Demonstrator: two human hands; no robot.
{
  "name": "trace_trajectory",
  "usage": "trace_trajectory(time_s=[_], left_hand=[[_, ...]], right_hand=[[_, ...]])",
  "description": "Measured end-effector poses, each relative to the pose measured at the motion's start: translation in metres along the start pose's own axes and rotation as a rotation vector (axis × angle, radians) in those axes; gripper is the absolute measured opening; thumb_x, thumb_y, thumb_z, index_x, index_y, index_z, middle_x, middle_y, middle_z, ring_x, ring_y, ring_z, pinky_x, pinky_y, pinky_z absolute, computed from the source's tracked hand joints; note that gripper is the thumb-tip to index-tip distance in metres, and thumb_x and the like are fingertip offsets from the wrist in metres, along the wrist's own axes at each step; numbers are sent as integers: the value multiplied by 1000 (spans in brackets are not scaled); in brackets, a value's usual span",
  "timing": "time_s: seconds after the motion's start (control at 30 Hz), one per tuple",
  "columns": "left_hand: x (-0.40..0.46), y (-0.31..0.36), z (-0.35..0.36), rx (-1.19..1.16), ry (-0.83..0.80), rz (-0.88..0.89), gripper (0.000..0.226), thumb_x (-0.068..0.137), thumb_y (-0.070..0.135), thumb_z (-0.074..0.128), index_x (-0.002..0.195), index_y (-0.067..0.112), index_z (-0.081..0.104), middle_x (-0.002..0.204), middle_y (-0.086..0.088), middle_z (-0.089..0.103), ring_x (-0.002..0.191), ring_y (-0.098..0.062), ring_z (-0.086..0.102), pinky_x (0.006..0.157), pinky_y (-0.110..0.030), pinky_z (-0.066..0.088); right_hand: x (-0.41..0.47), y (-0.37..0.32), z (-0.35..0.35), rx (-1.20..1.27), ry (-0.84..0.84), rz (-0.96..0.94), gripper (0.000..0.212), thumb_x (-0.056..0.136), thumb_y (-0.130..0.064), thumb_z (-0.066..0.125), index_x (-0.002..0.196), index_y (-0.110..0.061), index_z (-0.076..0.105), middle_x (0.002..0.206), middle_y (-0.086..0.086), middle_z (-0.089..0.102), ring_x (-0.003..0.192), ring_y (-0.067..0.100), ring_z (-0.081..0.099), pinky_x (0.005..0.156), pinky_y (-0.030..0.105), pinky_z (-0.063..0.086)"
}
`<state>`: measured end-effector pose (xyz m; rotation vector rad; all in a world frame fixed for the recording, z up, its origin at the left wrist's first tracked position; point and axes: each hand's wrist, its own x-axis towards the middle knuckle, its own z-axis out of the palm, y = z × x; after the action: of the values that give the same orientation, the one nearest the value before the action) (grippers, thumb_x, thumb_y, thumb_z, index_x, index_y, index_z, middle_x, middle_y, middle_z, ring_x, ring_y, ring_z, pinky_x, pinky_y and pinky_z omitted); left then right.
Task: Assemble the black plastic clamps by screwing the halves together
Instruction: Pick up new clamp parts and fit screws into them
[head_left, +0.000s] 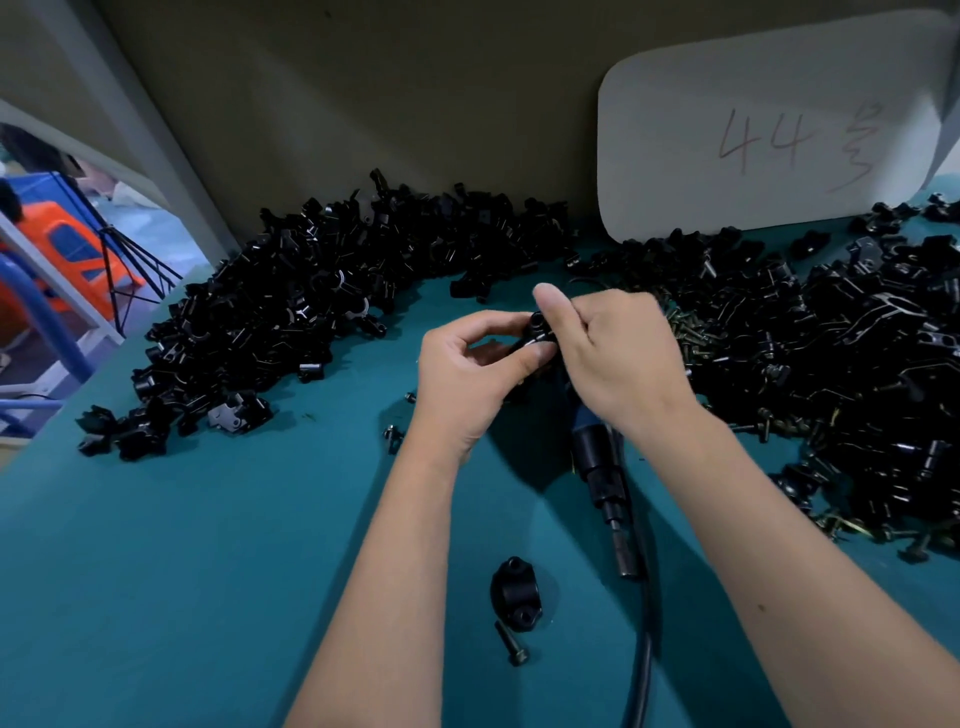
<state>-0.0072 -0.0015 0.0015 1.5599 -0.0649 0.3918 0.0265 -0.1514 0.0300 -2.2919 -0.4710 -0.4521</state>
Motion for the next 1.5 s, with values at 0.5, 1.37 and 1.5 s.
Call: trace_trajectory(time_s=[0.5,1.37,1.5], left_hand=[[9,-7,-65,-105,720,-271,17,85,9,83,97,14,72,71,5,74,60,-10,68,60,-24,55],[3,2,7,-479,-3,-427,32,79,-5,78,107,8,67,83,-5,74,72,-13,70,67,-18,56],[3,1,7,-471,-20,-443,31,81,-7,76,107,8,68,84,-6,74,72,-14,70,67,-18,56]], right_hand=[[10,-77,72,-360,-580,-90,16,94,-6,58,98,-21,53,100,10,58,89,35,56,73,37,39],[5,30,2,782,0,176,8,91,-3,75,91,-10,79,70,8,73,58,19,65,51,26,51],[5,36,-5,753,-93,136,9,92,0,74,93,-8,79,71,7,73,61,17,67,54,24,53]])
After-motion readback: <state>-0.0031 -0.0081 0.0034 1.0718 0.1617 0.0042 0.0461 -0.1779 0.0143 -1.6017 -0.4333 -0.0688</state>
